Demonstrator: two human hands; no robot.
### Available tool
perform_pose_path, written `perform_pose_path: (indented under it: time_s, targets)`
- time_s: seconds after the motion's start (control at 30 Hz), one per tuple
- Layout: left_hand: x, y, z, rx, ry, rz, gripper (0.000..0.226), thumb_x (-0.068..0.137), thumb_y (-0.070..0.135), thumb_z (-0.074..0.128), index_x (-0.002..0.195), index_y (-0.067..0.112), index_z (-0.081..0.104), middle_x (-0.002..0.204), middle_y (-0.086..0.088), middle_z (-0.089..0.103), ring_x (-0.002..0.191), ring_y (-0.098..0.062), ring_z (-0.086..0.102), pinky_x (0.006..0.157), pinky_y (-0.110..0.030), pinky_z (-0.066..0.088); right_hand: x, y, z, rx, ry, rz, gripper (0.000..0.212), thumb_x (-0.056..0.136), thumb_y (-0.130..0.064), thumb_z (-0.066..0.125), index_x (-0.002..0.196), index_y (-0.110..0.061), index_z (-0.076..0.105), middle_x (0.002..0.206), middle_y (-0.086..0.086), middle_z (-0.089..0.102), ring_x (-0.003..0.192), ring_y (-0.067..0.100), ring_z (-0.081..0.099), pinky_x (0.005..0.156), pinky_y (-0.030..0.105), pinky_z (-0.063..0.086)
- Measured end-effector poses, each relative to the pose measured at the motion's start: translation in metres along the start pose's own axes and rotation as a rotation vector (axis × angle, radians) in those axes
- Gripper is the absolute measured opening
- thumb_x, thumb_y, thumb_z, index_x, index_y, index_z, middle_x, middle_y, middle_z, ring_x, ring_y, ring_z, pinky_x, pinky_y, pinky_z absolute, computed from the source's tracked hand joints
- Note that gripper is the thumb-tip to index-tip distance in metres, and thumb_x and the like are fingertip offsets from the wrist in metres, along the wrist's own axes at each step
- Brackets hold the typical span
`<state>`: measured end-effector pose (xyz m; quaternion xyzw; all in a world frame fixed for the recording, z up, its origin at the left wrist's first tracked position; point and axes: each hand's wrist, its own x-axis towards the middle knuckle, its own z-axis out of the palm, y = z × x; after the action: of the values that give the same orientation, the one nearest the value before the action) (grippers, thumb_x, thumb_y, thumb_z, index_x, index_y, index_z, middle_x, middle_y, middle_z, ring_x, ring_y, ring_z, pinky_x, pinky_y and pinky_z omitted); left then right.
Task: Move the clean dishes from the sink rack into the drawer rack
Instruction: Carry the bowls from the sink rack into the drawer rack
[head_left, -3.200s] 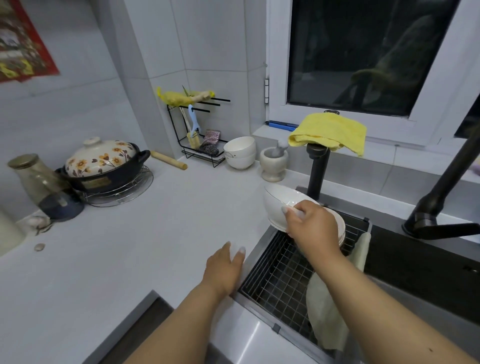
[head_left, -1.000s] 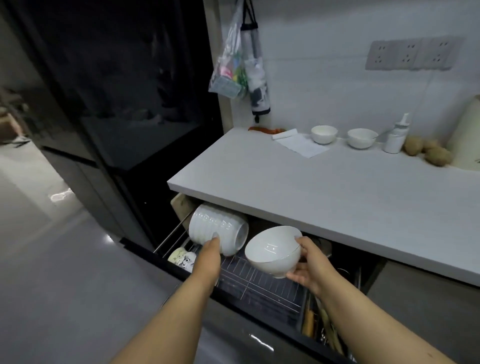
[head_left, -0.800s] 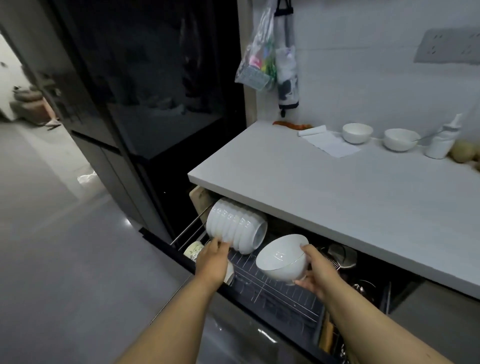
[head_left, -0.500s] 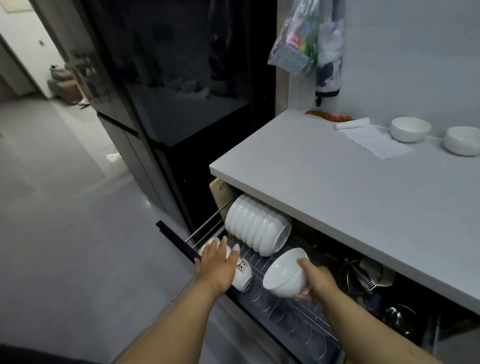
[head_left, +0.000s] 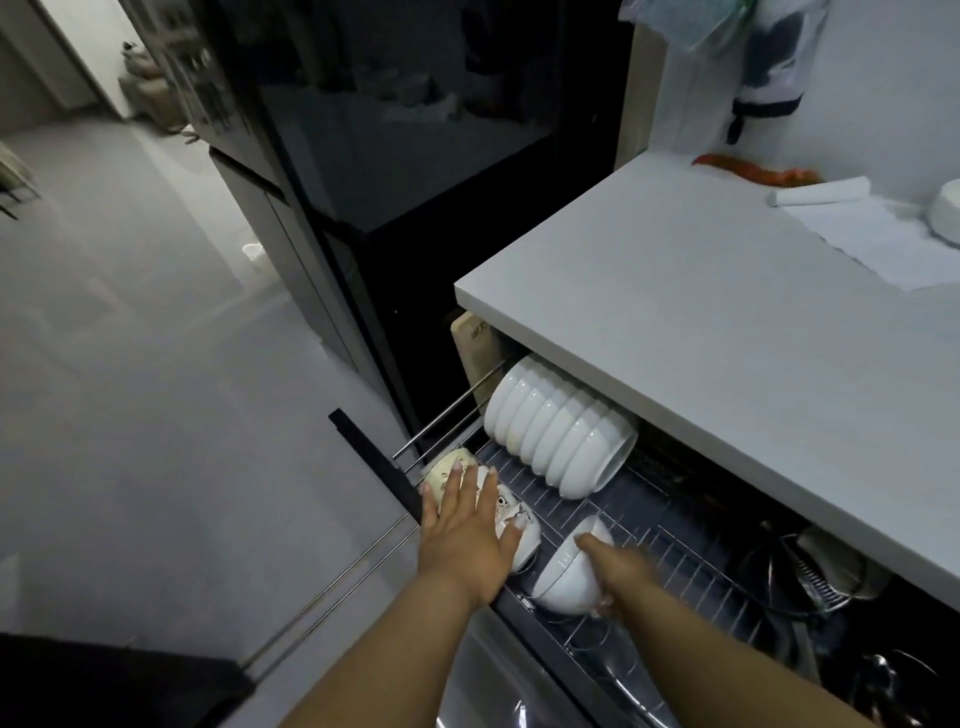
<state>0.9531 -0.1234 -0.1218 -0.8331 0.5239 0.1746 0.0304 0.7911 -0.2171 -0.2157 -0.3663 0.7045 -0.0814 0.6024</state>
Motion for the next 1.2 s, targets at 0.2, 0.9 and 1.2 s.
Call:
perform_pose_path:
  time_s: [0.2, 0.9, 1.2]
  targets:
    - [0.007, -0.010, 0.010, 0.114, 0.036, 0.066, 0.092, 0.071, 0.063, -0.019, 0.151, 0.019, -0.013, 0.161, -0.001, -0.017, 0.141, -0.013, -0.030, 0.110, -0.048, -0.026, 0.012, -0.002, 0.031, -0.066, 0.015, 0.020, 0.089, 0.050, -0.053, 0.078, 0.118, -0.006, 0.044, 0.108, 0.013, 0.056, 0.086, 0.035, 0.062, 0.066, 0.053, 0.059]
    - [0.010, -0.012, 0.015, 0.114, 0.133, 0.111, 0.083, 0.085, 0.062, -0.010, 0.153, 0.015, 0.000, 0.162, -0.004, 0.002, 0.148, -0.019, -0.013, 0.111, -0.049, -0.020, 0.038, 0.002, 0.068, -0.064, -0.069, 0.085, 0.094, 0.036, -0.052, 0.079, 0.114, -0.007, 0.051, 0.103, 0.019, 0.061, 0.082, 0.041, 0.066, 0.058, 0.062, 0.055]
    - [0.011, -0.012, 0.013, 0.165, 0.061, 0.064, 0.092, 0.075, 0.061, -0.012, 0.154, 0.016, 0.000, 0.163, -0.003, 0.003, 0.149, -0.018, -0.011, 0.111, -0.048, -0.021, 0.049, 0.006, 0.066, -0.083, -0.108, 0.075, 0.103, 0.037, -0.064, 0.074, 0.120, -0.007, 0.053, 0.111, 0.018, 0.064, 0.090, 0.039, 0.066, 0.076, 0.054, 0.057]
